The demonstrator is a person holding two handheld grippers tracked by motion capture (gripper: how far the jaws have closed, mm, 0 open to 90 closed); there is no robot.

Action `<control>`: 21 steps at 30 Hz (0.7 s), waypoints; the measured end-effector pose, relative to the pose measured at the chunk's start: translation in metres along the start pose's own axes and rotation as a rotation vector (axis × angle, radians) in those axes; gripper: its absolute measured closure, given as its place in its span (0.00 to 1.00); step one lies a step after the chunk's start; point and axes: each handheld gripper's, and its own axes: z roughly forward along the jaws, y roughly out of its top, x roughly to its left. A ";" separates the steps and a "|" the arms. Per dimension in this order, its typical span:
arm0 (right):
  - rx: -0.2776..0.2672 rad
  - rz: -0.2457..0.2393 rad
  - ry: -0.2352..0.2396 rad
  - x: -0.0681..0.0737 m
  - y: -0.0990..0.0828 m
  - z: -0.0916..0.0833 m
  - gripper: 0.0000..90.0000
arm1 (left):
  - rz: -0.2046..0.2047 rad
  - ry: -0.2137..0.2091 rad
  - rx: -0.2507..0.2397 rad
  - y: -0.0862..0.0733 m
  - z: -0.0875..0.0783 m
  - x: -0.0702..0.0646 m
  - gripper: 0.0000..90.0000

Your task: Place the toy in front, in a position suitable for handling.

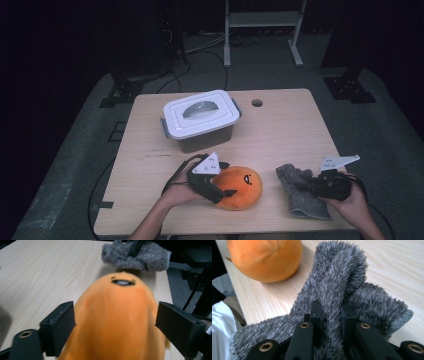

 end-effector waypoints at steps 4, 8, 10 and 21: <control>-0.011 -0.025 0.013 0.006 0.010 -0.001 0.84 | -0.025 0.020 0.007 -0.010 -0.011 0.002 0.12; -0.036 -0.073 0.052 0.021 0.030 0.001 0.84 | -0.065 0.022 0.022 -0.026 -0.017 0.005 0.13; -0.041 -0.098 0.072 0.028 0.038 0.003 0.84 | -0.072 0.011 0.024 -0.030 -0.015 0.005 0.18; -0.060 -0.210 0.194 0.062 0.081 0.028 0.84 | -0.035 -0.026 -0.004 -0.026 0.002 0.004 0.38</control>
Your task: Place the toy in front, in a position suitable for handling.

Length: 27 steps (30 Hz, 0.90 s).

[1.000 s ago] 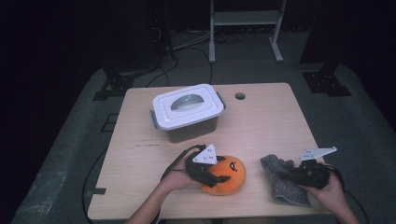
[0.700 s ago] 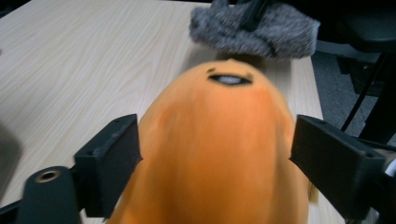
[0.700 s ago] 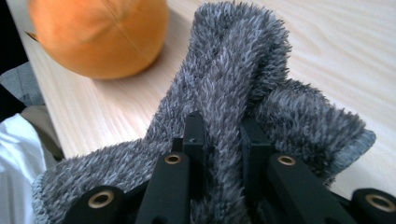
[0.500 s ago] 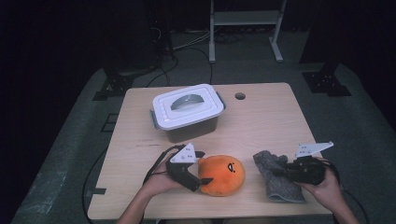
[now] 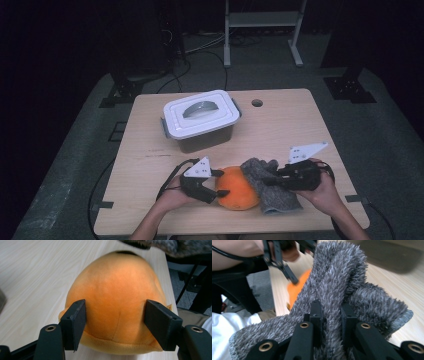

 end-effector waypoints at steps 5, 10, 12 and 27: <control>0.023 -0.040 0.042 0.006 0.016 0.025 0.84 | 0.034 0.011 -0.009 0.006 0.007 -0.005 0.37; 0.031 -0.029 0.047 0.004 0.010 0.032 0.84 | 0.011 0.015 -0.025 -0.002 0.006 -0.004 0.37; 0.026 -0.013 0.037 0.001 0.003 0.028 0.84 | 0.004 0.014 -0.024 -0.004 0.005 -0.003 0.37; 0.040 0.134 -0.039 -0.017 -0.056 -0.007 0.83 | -0.013 0.014 -0.044 -0.007 0.006 -0.001 0.36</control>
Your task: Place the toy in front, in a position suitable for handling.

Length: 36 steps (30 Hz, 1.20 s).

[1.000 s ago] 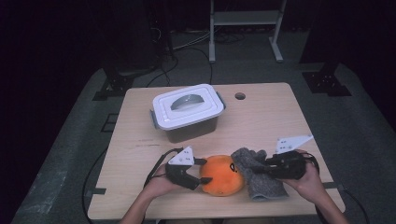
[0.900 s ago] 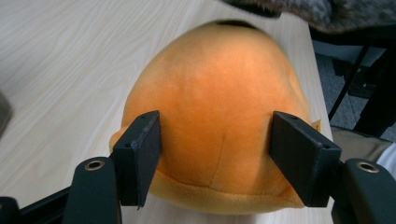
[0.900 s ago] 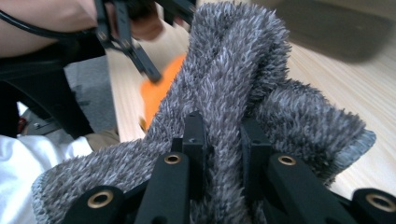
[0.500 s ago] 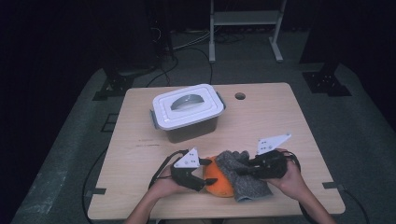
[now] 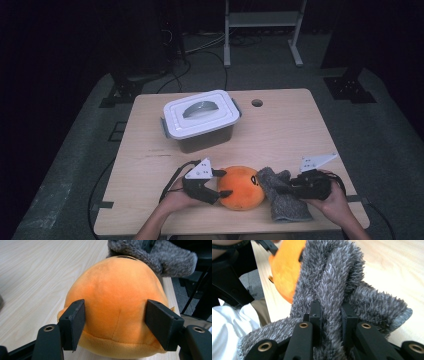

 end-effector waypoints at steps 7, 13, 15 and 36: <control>-0.021 -0.050 0.011 0.006 0.027 0.002 0.83 | 0.025 -0.001 0.002 0.002 0.002 -0.004 0.37; -0.004 -0.074 0.031 0.006 0.052 0.024 0.83 | 0.030 0.002 0.026 0.003 -0.001 -0.004 0.30; -0.007 -0.070 0.044 0.007 0.052 0.027 0.83 | 0.009 0.015 0.031 0.005 -0.004 -0.002 0.18; 0.032 -0.135 0.069 0.027 0.069 0.026 0.83 | 0.194 0.011 0.052 0.017 0.009 -0.033 0.31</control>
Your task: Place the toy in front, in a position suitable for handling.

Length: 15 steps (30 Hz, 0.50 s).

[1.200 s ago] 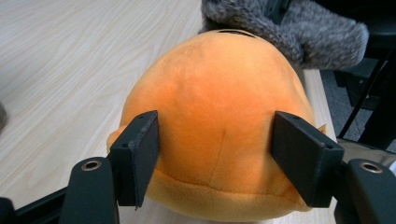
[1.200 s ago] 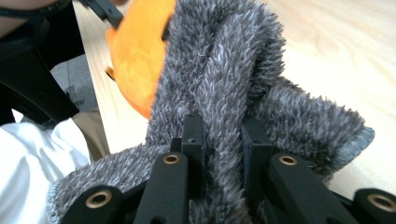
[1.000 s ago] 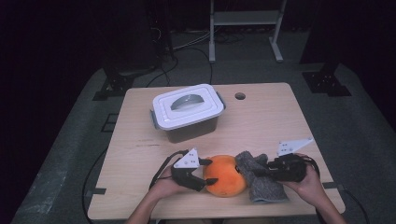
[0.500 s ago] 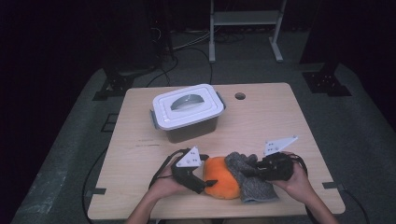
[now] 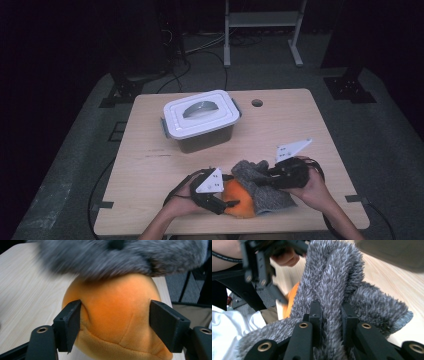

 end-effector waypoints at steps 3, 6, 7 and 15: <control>0.017 -0.004 0.012 -0.003 0.010 0.010 0.83 | 0.010 0.003 0.013 -0.002 -0.002 -0.001 0.31; 0.021 0.014 0.020 -0.007 0.005 0.010 0.83 | -0.003 -0.001 -0.002 -0.005 -0.003 0.000 0.31; 0.021 0.014 0.020 -0.007 0.005 0.010 0.83 | -0.003 -0.001 -0.002 -0.005 -0.003 0.000 0.31; 0.037 0.076 -0.017 -0.017 -0.021 -0.010 0.83 | 0.026 -0.005 -0.015 0.001 0.001 -0.005 0.32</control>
